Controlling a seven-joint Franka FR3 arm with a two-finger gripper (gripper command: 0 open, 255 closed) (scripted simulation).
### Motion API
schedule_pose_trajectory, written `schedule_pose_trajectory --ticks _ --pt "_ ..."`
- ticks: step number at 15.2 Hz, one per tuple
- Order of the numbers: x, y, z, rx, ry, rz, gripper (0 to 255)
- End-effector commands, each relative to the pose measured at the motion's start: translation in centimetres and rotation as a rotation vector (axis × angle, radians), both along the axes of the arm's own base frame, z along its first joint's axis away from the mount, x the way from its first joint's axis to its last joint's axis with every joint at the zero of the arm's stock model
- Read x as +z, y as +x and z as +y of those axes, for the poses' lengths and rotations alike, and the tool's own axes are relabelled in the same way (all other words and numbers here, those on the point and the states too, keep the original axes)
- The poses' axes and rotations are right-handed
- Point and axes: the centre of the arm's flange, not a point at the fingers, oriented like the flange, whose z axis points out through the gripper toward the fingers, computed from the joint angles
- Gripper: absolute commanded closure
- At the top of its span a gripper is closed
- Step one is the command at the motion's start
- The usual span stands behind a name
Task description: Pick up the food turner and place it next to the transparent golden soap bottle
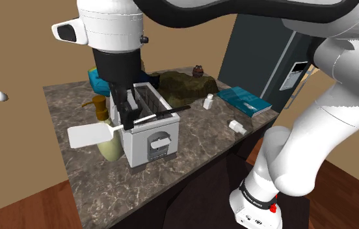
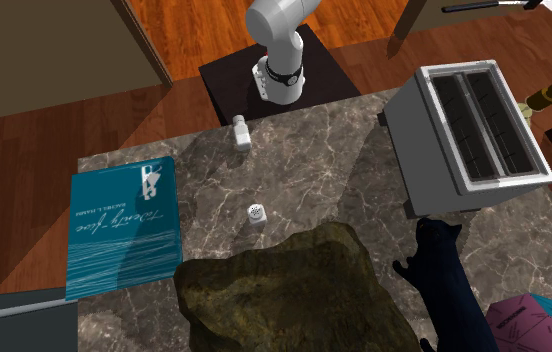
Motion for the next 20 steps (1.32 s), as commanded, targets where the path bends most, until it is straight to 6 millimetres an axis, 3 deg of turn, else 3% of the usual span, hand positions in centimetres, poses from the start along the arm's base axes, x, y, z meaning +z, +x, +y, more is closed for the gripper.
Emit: schedule_pose_trajectory --ticks 1,8,12,20 --pt "1.0 0.0 -0.1 0.0 0.0 0.0 255" --pt "4.6 0.0 -0.1 0.0 0.0 0.0 255" --pt "4.6 -3.7 2.8 0.0 0.0 0.0 255" --pt "0.4 -3.7 2.8 0.0 0.0 0.0 255"
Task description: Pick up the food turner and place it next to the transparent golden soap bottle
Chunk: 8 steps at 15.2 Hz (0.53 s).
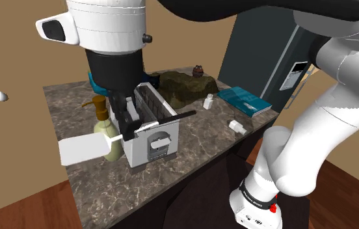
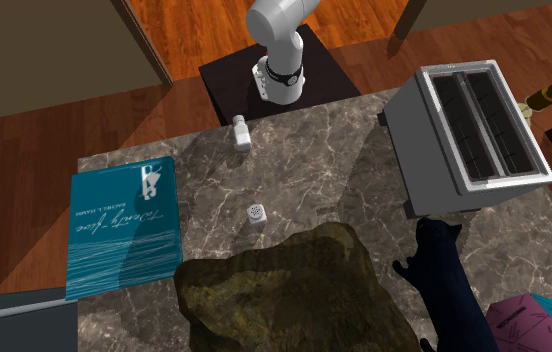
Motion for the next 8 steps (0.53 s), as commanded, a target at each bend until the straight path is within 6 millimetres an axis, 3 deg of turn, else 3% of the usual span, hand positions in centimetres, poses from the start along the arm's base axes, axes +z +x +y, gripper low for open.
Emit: schedule_pose_trajectory --ticks 1,8 --pt "-1.2 -0.2 0.0 0.0 0.0 0.0 255" --pt "-4.9 -0.2 0.0 0.0 0.0 0.0 255"
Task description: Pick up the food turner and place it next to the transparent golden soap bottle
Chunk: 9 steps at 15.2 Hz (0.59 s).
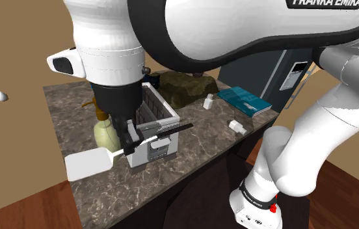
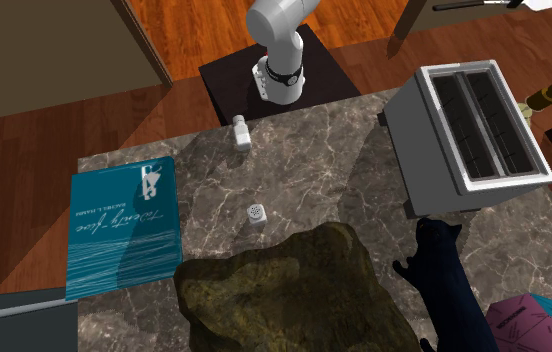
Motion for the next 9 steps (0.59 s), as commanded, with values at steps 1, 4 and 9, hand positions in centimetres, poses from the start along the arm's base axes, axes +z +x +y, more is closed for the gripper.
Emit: schedule_pose_trajectory --ticks 1,4,9 --pt "-1.1 -0.1 0.0 0.0 0.0 0.0 255" --pt "-2.7 -0.1 0.0 0.0 0.0 0.0 255" --pt "-5.4 -0.1 0.0 0.0 0.0 0.0 255"
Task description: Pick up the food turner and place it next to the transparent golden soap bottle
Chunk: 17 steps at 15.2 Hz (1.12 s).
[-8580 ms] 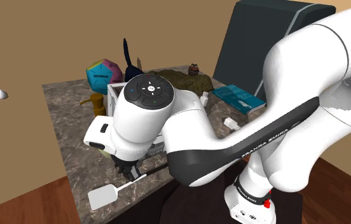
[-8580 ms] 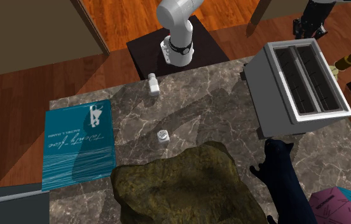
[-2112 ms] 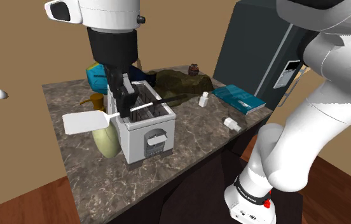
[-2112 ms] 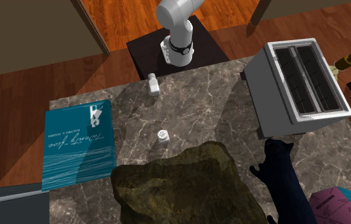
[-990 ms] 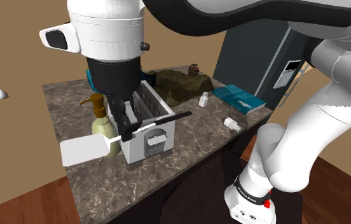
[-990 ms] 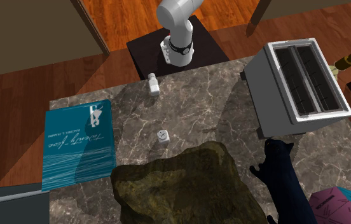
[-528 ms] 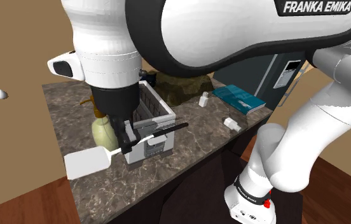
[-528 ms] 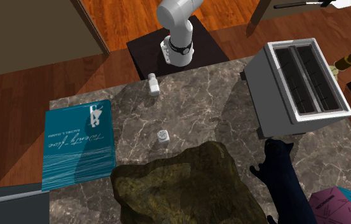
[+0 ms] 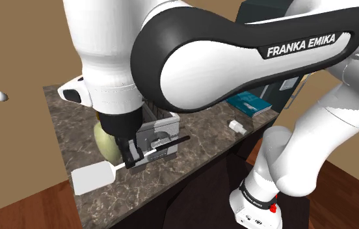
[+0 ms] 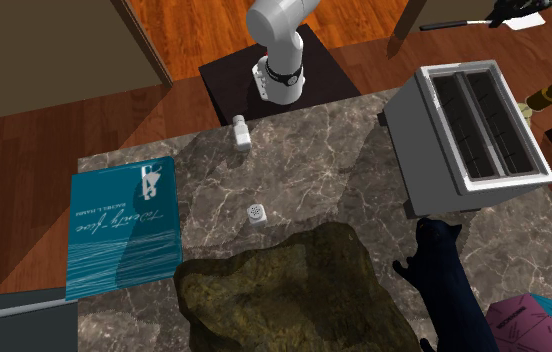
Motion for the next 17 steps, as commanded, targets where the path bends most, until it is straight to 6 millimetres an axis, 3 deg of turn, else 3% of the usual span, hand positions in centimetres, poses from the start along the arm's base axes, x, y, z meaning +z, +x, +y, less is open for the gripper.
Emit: schedule_pose_trajectory --ticks 1,17 --pt "-1.1 0.0 0.0 0.0 0.0 0.0 255" --pt "-9.6 0.0 0.0 0.0 0.0 0.0 255"
